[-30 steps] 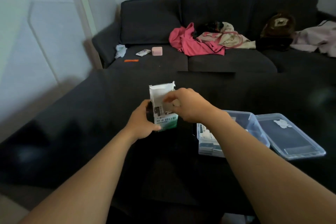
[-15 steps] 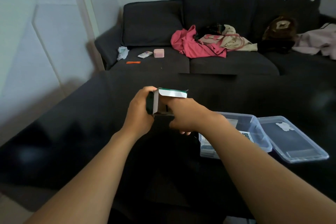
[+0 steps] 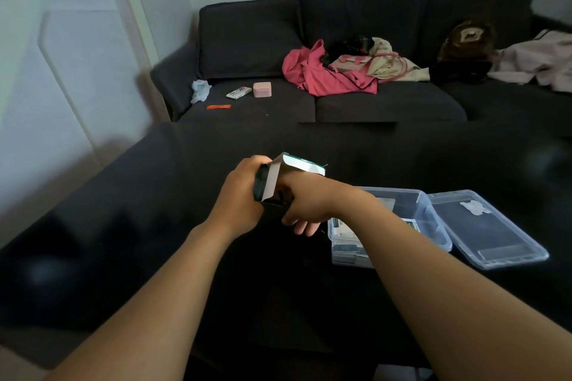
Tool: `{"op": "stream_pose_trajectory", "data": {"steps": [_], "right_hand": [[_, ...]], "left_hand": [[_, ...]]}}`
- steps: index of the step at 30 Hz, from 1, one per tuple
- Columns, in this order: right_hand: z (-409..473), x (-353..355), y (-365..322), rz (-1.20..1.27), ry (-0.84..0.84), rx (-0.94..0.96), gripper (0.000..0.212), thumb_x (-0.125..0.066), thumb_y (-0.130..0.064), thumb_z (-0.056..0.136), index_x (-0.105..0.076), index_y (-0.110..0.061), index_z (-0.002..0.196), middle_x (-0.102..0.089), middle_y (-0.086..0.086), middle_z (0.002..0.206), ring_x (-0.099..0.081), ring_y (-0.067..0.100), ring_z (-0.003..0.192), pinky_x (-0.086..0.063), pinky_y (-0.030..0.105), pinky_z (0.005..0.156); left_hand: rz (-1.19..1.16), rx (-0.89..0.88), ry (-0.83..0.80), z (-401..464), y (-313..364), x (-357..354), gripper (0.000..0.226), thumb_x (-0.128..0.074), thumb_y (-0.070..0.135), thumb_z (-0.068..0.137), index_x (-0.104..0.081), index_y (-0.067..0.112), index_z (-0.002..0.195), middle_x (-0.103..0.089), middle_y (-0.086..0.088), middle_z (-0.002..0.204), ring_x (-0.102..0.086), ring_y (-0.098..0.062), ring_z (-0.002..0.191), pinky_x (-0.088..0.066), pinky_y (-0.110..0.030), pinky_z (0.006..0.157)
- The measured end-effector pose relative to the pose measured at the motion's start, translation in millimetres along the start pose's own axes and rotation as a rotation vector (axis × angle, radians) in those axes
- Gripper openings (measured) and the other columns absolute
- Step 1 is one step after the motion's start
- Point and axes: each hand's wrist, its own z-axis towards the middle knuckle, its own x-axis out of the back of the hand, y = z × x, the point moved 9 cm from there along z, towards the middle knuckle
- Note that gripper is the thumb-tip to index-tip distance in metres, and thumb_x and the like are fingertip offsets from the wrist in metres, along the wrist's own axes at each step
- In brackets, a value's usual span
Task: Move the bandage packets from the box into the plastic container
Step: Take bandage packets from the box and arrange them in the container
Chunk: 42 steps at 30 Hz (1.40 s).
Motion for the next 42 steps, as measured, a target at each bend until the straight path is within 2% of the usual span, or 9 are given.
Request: {"op": "stream_pose_trajectory", "data": {"steps": [8, 13, 17, 21, 28, 33, 35, 38, 42], "right_hand": [[-7, -4, 10, -0.072, -0.062, -0.054, 0.062, -0.062, -0.003, 0.096, -0.036, -0.017, 0.15, -0.072, 0.012, 0.091, -0.071, 0.012, 0.062, -0.058, 0.023, 0.056], [-10, -12, 10, -0.005, -0.127, -0.056, 0.075, -0.056, 0.003, 0.098, -0.023, -0.026, 0.158, -0.064, 0.022, 0.12, -0.073, 0.02, 0.071, -0.061, 0.026, 0.059], [-15, -7, 7, -0.111, -0.089, -0.053, 0.064, -0.055, -0.002, 0.099, -0.03, -0.022, 0.154, -0.066, 0.01, 0.084, -0.068, 0.008, 0.047, -0.052, 0.018, 0.045], [-13, -2, 4, -0.255, -0.055, -0.053, 0.051, -0.058, -0.01, 0.099, -0.041, -0.014, 0.146, -0.067, 0.006, 0.077, -0.066, 0.008, 0.053, -0.053, 0.019, 0.053], [-22, -4, -5, -0.036, -0.107, 0.011, 0.07, -0.058, -0.004, 0.098, -0.027, -0.027, 0.156, -0.066, 0.007, 0.093, -0.07, 0.007, 0.053, -0.055, 0.017, 0.053], [-17, 9, 1, 0.033, -0.041, -0.036, 0.055, -0.055, -0.002, 0.098, -0.034, -0.016, 0.147, -0.067, 0.012, 0.105, -0.073, 0.01, 0.06, -0.058, 0.02, 0.056], [-10, 7, 6, -0.005, -0.05, -0.051, 0.053, -0.057, -0.004, 0.097, -0.038, -0.013, 0.146, -0.066, 0.018, 0.123, -0.077, 0.02, 0.08, -0.061, 0.026, 0.067], [-7, 8, 13, -0.045, -0.067, -0.079, 0.052, -0.058, -0.006, 0.097, -0.04, -0.011, 0.146, -0.065, 0.021, 0.126, -0.076, 0.026, 0.089, -0.062, 0.03, 0.074], [-14, 13, 15, -0.192, -0.042, -0.087, 0.044, -0.06, -0.011, 0.097, -0.047, -0.009, 0.139, -0.072, 0.013, 0.093, -0.074, 0.018, 0.071, -0.06, 0.026, 0.066]], "left_hand": [[-0.037, 0.011, -0.003, 2, 6, -4, 0.039, -0.067, 0.002, 0.087, -0.061, 0.019, 0.122, -0.06, 0.002, 0.119, -0.059, -0.012, 0.109, -0.049, -0.027, 0.091], [-0.064, 0.014, -0.007, 1, 8, -6, 0.031, -0.067, 0.011, 0.089, -0.061, 0.022, 0.117, -0.06, 0.002, 0.116, -0.06, -0.011, 0.106, -0.049, -0.028, 0.089], [-0.014, 0.004, -0.034, 1, 4, -9, 0.036, -0.069, 0.01, 0.087, -0.059, 0.022, 0.12, -0.058, 0.004, 0.118, -0.059, -0.011, 0.107, -0.051, -0.033, 0.092], [0.027, 0.0, -0.058, 3, 2, -10, 0.045, -0.07, 0.006, 0.085, -0.057, 0.021, 0.126, -0.057, 0.004, 0.123, -0.058, -0.013, 0.111, -0.052, -0.038, 0.095], [0.069, -0.055, 0.081, 5, 7, 4, 0.052, -0.067, -0.011, 0.077, -0.06, 0.018, 0.12, -0.057, 0.003, 0.119, -0.056, -0.011, 0.105, -0.041, -0.011, 0.082], [0.15, -0.144, 0.111, 9, 14, 0, 0.057, -0.065, -0.004, 0.077, -0.056, 0.025, 0.124, -0.055, 0.004, 0.127, -0.056, -0.03, 0.115, -0.052, -0.05, 0.086], [0.158, -0.167, 0.105, 8, 17, -2, 0.058, -0.065, -0.005, 0.077, -0.054, 0.027, 0.125, -0.054, 0.004, 0.127, -0.056, -0.032, 0.116, -0.053, -0.052, 0.085], [0.159, -0.177, 0.095, 9, 18, -3, 0.061, -0.063, -0.007, 0.076, -0.054, 0.027, 0.126, -0.054, 0.002, 0.128, -0.055, -0.033, 0.117, -0.054, -0.052, 0.084], [0.166, -0.157, 0.058, 10, 17, -6, 0.069, -0.063, -0.01, 0.072, -0.053, 0.029, 0.128, -0.053, 0.004, 0.129, -0.055, -0.033, 0.118, -0.054, -0.051, 0.085]]}}
